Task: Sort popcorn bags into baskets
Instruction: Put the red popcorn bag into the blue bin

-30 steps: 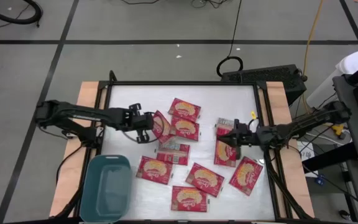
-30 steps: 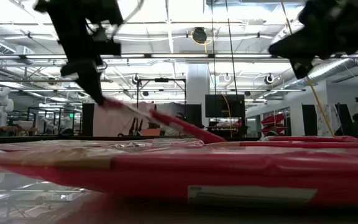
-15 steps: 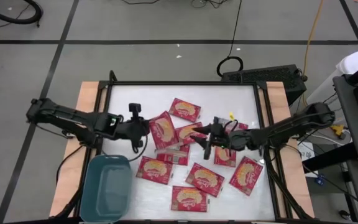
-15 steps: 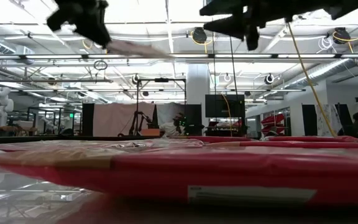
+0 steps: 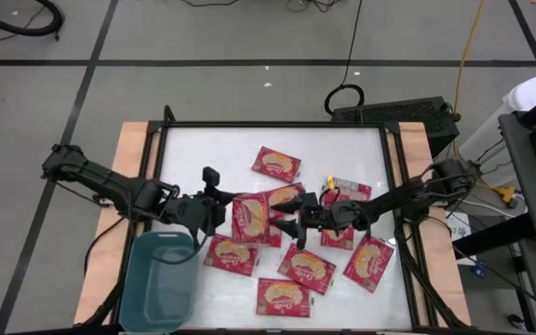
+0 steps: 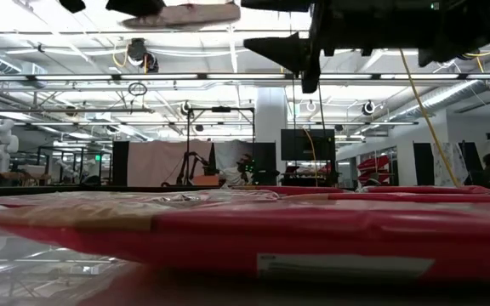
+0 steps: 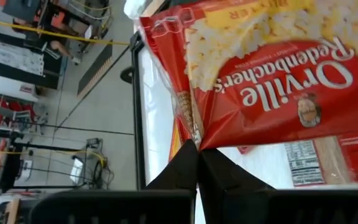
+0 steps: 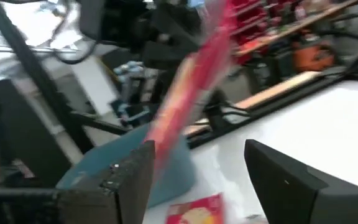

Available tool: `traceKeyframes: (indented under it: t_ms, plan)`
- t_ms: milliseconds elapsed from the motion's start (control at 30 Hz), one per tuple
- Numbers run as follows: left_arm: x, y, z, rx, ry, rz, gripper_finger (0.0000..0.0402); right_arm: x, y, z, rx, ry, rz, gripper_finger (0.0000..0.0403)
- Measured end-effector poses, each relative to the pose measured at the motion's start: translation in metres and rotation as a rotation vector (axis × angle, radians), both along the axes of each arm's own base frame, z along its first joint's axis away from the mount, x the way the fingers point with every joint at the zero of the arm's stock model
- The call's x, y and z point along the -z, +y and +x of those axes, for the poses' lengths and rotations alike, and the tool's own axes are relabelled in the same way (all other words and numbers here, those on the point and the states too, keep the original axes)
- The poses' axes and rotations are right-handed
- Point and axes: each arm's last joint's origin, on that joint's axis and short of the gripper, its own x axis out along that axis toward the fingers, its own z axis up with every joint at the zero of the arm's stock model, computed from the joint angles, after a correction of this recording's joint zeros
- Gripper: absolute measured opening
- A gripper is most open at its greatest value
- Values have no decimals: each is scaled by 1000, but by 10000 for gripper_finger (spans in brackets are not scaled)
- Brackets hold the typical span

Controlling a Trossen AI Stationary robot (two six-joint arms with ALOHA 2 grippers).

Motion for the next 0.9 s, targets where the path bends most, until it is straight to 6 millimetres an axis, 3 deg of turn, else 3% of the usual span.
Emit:
traceKeyframes:
  t_ms: [300,533,900]
  plan:
    - [2,0,4,-5,-3,-2,4,15,2,6,-7,-1,60,220]
    - [1,0,5,1,-18,-5,3,13,5,18,-30,-9,34,184]
    - [-2,-1,7,-19,-66,-44,9,9,5,21,-23,-18,-59,62]
